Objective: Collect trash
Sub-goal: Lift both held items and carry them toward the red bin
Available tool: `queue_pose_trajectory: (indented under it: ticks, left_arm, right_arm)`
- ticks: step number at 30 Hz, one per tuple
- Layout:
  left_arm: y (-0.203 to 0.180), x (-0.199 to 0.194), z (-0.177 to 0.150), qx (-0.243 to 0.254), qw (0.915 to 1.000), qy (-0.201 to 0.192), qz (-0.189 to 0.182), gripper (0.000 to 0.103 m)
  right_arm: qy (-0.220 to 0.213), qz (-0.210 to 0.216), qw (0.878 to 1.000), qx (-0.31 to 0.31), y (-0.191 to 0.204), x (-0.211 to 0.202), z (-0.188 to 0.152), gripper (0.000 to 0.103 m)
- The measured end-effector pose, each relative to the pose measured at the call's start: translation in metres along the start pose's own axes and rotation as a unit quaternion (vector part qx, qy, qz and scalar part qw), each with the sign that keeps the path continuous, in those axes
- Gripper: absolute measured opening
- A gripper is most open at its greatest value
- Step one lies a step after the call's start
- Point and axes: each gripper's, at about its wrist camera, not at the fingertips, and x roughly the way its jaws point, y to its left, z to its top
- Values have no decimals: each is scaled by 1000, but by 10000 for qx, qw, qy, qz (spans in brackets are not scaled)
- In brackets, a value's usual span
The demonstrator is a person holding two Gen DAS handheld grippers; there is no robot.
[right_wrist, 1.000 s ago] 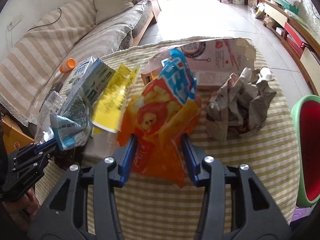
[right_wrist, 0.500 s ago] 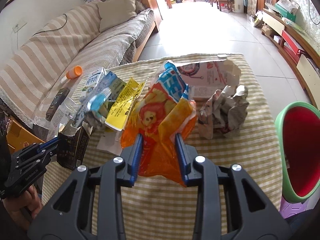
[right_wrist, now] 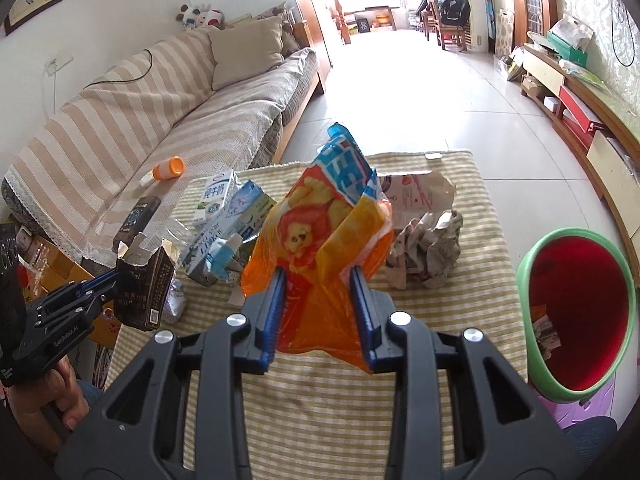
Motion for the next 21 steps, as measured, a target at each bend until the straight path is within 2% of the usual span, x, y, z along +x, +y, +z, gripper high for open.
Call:
queue_pose_trajectory:
  ticks: [7, 21]
  left_arm:
    - [-19, -13, 10, 115, 9998, -156, -36, 10]
    - [-76, -26, 36, 552, 9978, -300, -197, 10]
  right_arm:
    - [-206, 33, 9998, 35, -8, -20, 6, 32]
    - [-525, -50, 9977, 427, -53, -56, 10, 32]
